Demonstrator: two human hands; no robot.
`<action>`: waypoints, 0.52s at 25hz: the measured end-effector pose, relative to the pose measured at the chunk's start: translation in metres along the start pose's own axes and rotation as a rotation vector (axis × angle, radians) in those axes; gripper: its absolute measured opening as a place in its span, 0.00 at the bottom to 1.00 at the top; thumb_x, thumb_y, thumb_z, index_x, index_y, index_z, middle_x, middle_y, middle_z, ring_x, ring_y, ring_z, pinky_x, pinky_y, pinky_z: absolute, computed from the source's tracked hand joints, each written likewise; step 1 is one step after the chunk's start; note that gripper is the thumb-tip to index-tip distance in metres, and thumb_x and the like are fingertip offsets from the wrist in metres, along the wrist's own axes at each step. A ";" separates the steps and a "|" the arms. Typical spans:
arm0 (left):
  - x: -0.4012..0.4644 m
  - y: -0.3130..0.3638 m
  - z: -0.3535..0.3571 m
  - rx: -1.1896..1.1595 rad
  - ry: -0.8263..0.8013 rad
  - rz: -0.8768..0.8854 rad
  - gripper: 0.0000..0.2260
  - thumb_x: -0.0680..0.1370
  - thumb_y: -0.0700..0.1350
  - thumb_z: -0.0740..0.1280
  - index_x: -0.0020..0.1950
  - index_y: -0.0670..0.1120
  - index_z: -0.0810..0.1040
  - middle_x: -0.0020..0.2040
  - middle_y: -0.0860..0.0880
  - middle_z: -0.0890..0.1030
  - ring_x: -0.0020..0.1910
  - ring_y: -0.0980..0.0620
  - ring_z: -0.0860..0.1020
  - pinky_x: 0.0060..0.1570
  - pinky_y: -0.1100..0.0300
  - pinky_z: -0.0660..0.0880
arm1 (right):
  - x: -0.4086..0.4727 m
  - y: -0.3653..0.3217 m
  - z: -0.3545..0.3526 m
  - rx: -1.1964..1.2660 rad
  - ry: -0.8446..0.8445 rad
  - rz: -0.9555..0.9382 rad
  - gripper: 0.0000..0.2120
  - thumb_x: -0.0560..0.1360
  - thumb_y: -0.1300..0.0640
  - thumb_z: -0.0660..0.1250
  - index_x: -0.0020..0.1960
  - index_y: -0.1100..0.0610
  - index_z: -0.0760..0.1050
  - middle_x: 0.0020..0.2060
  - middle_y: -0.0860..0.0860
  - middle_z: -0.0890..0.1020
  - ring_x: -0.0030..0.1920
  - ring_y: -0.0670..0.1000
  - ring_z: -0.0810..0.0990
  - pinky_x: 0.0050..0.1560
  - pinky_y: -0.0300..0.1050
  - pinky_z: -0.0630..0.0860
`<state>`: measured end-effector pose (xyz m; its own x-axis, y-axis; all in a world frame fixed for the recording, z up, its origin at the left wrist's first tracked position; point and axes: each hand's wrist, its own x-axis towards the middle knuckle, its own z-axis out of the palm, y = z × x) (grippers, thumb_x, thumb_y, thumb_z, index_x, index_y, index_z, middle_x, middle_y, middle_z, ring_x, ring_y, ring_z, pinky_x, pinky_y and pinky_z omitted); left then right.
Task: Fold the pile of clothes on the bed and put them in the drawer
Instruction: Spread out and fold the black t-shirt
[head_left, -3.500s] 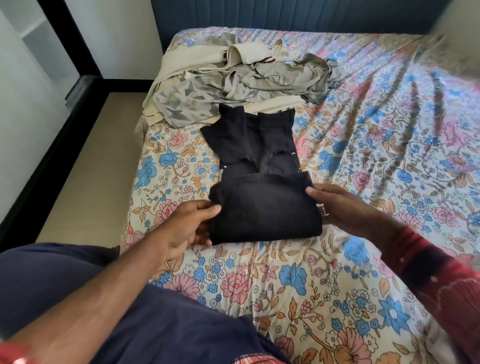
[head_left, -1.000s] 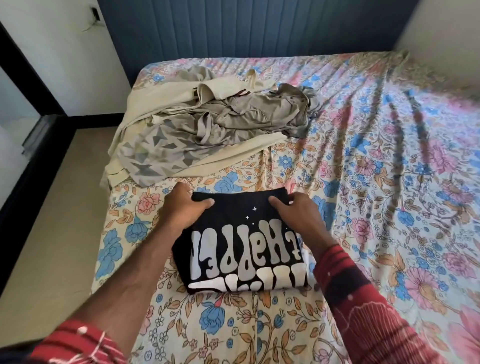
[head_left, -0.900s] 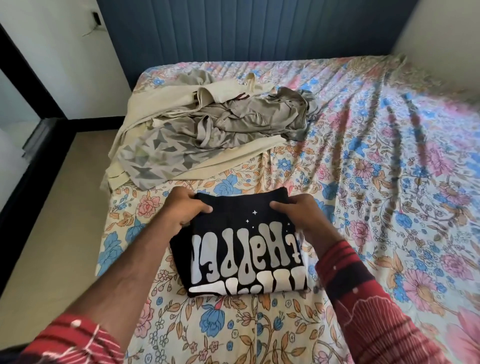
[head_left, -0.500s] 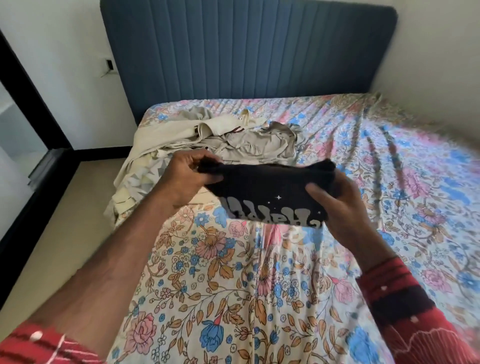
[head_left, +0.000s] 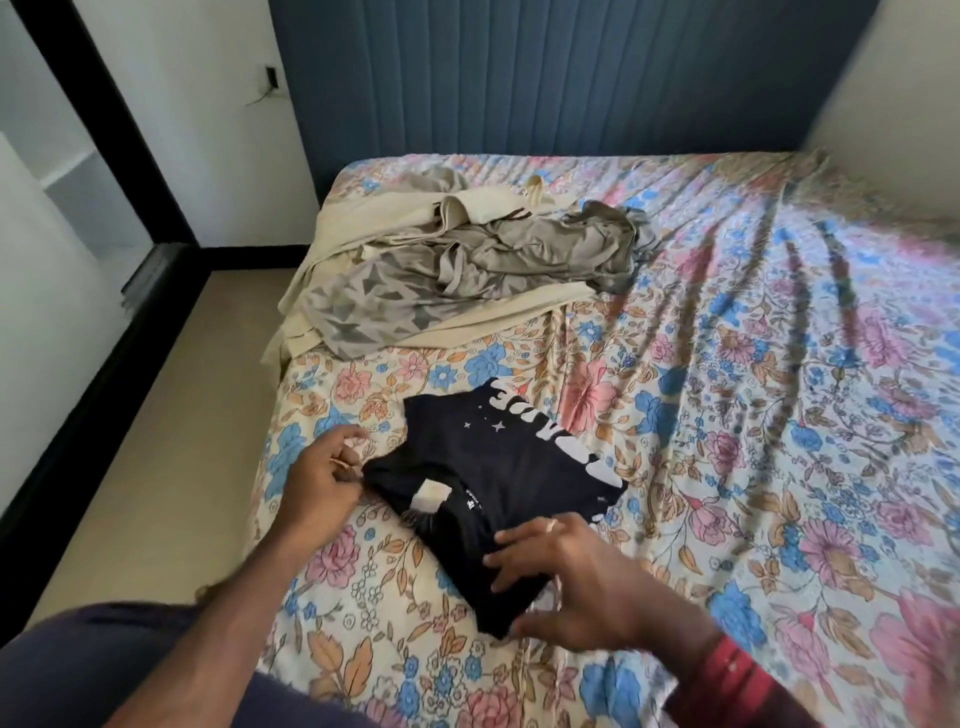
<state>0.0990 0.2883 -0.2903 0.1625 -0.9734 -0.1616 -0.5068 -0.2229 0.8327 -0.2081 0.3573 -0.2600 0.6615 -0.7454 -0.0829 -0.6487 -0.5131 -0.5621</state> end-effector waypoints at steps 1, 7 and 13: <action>-0.006 0.003 0.003 0.003 0.067 -0.047 0.18 0.77 0.29 0.68 0.59 0.50 0.78 0.47 0.44 0.81 0.40 0.49 0.80 0.33 0.58 0.76 | 0.002 -0.002 -0.017 0.118 -0.034 0.032 0.13 0.74 0.45 0.74 0.56 0.49 0.83 0.58 0.41 0.84 0.62 0.36 0.78 0.63 0.35 0.72; -0.042 0.044 0.033 -0.292 0.017 -0.429 0.23 0.79 0.64 0.67 0.49 0.42 0.79 0.41 0.41 0.86 0.35 0.43 0.86 0.32 0.53 0.82 | 0.064 0.063 -0.064 0.115 0.419 0.570 0.18 0.78 0.42 0.71 0.62 0.51 0.79 0.55 0.48 0.83 0.55 0.50 0.82 0.54 0.47 0.77; -0.057 0.044 0.071 -0.489 0.072 -0.397 0.16 0.67 0.52 0.82 0.51 0.50 0.84 0.46 0.51 0.87 0.48 0.45 0.85 0.48 0.44 0.84 | 0.102 0.085 -0.068 0.666 0.190 0.757 0.15 0.76 0.53 0.73 0.51 0.66 0.80 0.44 0.58 0.81 0.44 0.55 0.79 0.49 0.51 0.77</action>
<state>0.0073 0.3307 -0.2823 0.3238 -0.8119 -0.4857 0.0459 -0.4993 0.8652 -0.2216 0.2090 -0.2606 0.0571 -0.8601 -0.5069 -0.4924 0.4174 -0.7637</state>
